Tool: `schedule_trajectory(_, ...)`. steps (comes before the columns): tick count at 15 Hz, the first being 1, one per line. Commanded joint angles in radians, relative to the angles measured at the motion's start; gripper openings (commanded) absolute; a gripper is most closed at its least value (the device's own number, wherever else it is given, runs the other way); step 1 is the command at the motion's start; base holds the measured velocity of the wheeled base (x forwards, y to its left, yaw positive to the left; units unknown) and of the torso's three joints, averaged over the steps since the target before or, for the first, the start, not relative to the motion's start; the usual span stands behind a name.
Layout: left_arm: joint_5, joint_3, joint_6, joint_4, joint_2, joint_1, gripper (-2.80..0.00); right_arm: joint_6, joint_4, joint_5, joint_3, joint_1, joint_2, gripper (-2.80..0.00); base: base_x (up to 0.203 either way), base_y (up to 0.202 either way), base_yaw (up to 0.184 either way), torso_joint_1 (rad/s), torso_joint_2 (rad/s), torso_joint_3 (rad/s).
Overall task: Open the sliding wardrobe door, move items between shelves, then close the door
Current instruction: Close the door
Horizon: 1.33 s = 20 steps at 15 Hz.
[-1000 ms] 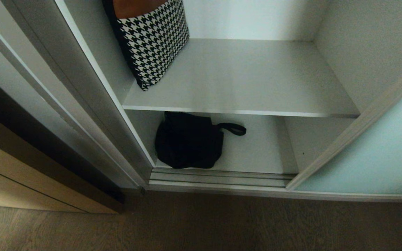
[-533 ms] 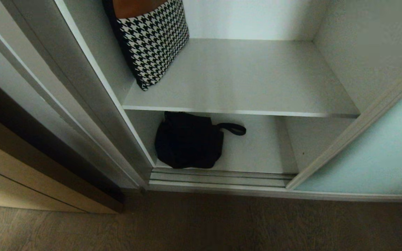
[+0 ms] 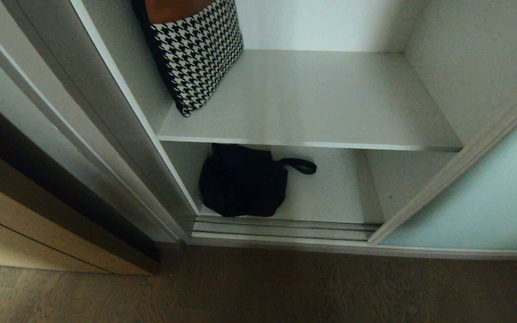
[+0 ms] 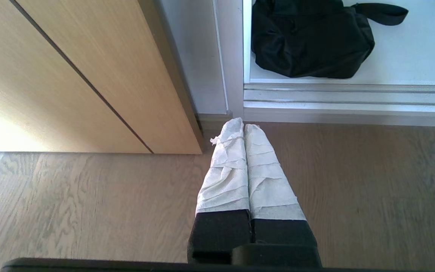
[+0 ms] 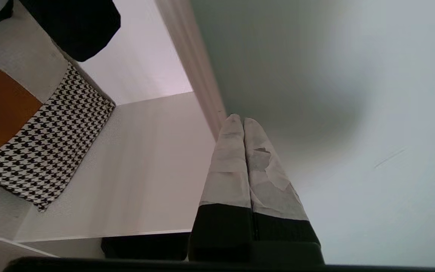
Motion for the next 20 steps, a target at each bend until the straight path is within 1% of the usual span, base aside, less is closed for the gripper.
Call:
schedule_trajectory(1,0.0,0.0,0.001,0.0,0.001,0.0,-2.8,0.002,0.001,0.003,-0.002,0.003,0.021,-2.8,0.0,0.0,0.0,0.0,0.0,0.0)
schedule_trajectory(4,0.0,0.0,0.001,0.0,0.001,0.0,-2.8,0.002,-0.047,-0.001,0.0,0.003,0.041,-2.8,0.0,0.0,0.0,0.0,0.0,0.0)
schedule_trajectory(6,0.0,0.0,0.001,0.0,0.001,0.0,-2.8,0.002,-0.051,0.002,0.001,0.005,0.044,-2.8,0.0,0.0,0.0,0.0,0.0,0.0)
schedule_trajectory(9,0.0,0.0,0.001,0.0,0.001,0.0,-2.8,0.002,-0.045,0.009,0.001,0.046,0.041,-2.8,0.0,0.0,0.0,0.0,0.0,0.0)
schedule_trajectory(17,0.0,0.0,0.001,0.0,0.001,0.0,-2.8,-0.01,-0.028,0.008,0.002,0.224,0.024,-2.8,0.0,0.0,0.0,0.0,0.0,0.0)
schedule_trajectory(20,0.0,0.0,0.001,0.0,0.001,0.0,-2.8,-0.023,-0.018,0.008,0.002,0.321,0.021,-2.8,0.0,0.0,0.0,0.0,0.0,0.0)
